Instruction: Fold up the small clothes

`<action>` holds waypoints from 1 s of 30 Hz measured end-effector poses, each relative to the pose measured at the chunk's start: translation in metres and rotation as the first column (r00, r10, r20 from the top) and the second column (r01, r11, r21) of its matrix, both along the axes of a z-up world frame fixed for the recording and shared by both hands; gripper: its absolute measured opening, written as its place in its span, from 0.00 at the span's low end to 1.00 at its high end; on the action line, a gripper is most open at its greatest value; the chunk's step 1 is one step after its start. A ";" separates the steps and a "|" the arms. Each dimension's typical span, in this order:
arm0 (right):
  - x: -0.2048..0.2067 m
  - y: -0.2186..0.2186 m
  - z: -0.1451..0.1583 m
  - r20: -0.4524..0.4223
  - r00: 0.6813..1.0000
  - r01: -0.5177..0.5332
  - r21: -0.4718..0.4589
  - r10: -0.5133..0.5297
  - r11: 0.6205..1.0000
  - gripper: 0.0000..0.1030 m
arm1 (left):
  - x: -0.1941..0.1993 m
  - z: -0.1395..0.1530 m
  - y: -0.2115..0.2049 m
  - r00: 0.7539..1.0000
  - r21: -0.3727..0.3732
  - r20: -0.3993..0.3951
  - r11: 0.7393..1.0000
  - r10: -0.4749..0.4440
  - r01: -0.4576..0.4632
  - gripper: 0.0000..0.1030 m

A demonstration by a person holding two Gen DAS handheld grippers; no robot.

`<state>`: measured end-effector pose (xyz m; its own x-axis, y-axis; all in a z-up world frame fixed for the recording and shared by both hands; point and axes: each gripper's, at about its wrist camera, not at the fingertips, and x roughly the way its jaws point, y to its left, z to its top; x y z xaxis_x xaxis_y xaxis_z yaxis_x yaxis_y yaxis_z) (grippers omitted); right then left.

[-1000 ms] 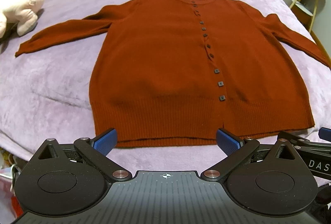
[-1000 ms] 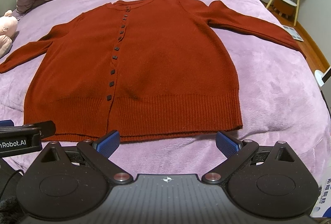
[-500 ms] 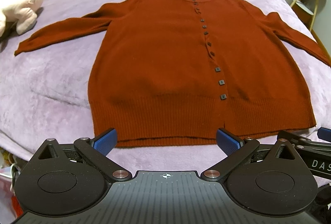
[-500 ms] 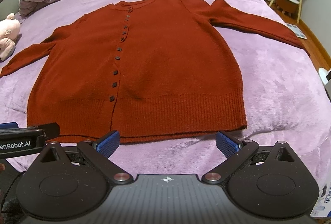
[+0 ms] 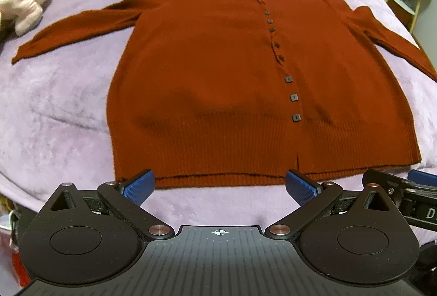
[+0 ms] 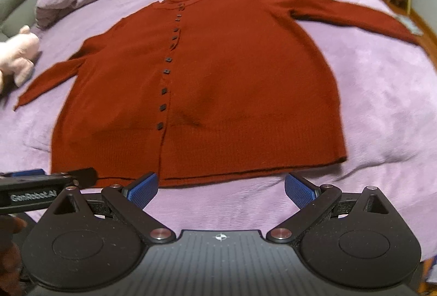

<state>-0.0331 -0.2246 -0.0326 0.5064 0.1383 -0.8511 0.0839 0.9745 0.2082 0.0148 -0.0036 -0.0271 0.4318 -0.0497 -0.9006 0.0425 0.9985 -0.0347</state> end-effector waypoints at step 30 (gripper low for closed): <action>0.134 -0.407 -0.105 0.038 0.383 0.715 0.621 -0.923 0.322 0.30 | 0.120 -0.020 -0.002 0.988 -0.175 0.153 0.984 0.001 0.026 1.00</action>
<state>0.1013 -0.6313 -0.1376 0.7906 -0.2438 -0.5618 0.6071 0.1924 0.7710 0.1345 -0.0059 -0.0467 0.5610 -0.2084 -0.8011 0.0735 0.9765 -0.2025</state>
